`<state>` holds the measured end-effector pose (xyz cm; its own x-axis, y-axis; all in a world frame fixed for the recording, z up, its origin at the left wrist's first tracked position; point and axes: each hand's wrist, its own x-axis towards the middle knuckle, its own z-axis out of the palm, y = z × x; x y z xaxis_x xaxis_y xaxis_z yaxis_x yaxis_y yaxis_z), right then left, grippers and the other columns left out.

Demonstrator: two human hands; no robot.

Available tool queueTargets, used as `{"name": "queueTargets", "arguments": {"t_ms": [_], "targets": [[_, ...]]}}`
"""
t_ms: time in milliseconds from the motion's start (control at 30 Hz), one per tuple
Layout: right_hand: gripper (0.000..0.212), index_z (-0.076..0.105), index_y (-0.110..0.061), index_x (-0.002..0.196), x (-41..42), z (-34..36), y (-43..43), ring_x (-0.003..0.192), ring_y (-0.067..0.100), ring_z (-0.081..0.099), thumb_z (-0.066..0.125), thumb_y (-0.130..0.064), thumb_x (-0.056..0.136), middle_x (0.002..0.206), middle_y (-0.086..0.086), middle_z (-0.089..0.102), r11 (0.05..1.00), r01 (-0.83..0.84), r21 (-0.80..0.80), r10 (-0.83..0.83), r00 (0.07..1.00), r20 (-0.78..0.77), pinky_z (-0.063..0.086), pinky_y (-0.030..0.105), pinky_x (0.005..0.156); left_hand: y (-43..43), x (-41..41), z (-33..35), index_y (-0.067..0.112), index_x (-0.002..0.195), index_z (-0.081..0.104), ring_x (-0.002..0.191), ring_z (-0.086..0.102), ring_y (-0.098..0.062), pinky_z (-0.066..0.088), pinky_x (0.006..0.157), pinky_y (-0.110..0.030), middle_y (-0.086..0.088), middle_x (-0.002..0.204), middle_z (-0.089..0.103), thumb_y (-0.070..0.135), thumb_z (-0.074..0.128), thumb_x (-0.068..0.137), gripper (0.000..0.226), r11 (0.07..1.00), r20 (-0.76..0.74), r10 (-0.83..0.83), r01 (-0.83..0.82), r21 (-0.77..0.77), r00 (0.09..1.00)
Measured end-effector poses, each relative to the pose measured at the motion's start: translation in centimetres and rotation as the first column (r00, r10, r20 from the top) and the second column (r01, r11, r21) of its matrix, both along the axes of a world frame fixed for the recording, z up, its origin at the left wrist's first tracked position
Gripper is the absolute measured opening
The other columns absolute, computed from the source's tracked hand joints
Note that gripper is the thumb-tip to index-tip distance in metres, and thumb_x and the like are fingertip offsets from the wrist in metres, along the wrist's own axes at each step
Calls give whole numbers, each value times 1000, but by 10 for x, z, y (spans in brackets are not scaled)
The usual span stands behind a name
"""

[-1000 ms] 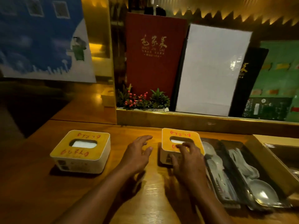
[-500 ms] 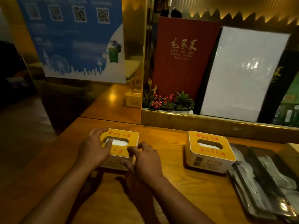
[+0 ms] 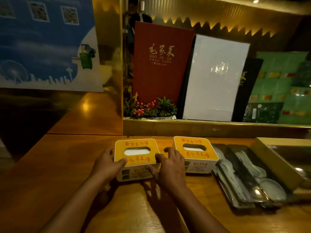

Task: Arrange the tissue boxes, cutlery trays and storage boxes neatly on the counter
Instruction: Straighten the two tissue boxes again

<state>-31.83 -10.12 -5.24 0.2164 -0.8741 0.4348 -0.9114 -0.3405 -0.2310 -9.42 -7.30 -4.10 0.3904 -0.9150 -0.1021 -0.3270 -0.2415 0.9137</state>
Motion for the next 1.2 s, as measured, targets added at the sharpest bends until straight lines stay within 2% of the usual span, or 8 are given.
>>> {"name": "queueTargets", "arguments": {"t_ms": [67,133,267,367,467,600,800,1200], "targets": [[52,68,-32,108,-10,-1,-1,130,29,40,61,-73,77,134,7,52,998,69,-13,-69,998,0,36,51,106,-7,-17,0,27,144,43,113,64,-30,58,66,-38,-6,138,59,24,74,88,64,1000,30,-24,24,-5,999],[51,68,-33,107,-18,-1,-3,130,29,39,59,-74,77,132,6,52,993,119,-13,-119,993,19,35,51,108,-13,-31,-2,28,144,45,110,64,-28,61,75,-44,-4,135,61,29,74,88,63,999,53,-45,47,-24,998],[52,61,-35,123,-28,-3,-5,126,28,42,60,-66,82,127,5,53,986,164,-1,-164,986,27,38,47,103,-22,-44,-3,28,149,42,121,60,-29,58,90,-50,-5,143,57,35,72,88,68,997,99,-73,76,-32,992],[55,53,-35,134,-30,-5,-5,129,28,40,61,-60,85,133,4,52,983,179,32,-180,984,22,39,48,106,-29,-49,-4,27,151,39,125,57,-30,57,92,-50,-6,146,55,34,70,90,69,995,107,-87,91,-37,990],[56,53,-31,136,-30,-5,-8,131,27,39,62,-55,87,134,2,52,980,193,52,-194,981,26,39,48,106,-36,-54,-5,26,152,39,127,56,-31,57,92,-50,-7,147,53,31,71,90,70,994,102,-99,103,-36,990],[54,57,-26,133,-33,-3,-9,128,23,41,65,-51,87,131,-1,54,979,195,59,-197,980,39,40,44,105,-40,-58,-7,26,152,38,127,56,-31,57,92,-51,-8,147,54,32,71,90,71,993,112,-106,112,-44,988],[48,63,-27,124,-36,1,-9,112,19,46,67,-52,85,121,-5,58,979,200,44,-202,978,44,44,38,93,-41,-57,-12,29,152,38,125,58,-31,57,92,-52,-8,144,56,38,71,88,72,992,132,-112,119,-49,985],[45,66,-27,120,-39,-3,-10,107,19,48,71,-51,83,117,-5,61,980,200,10,-200,979,48,47,39,87,-41,-61,-17,25,154,36,125,56,-32,56,92,-52,-11,145,54,34,70,90,72,993,136,-98,107,-58,986]]}}
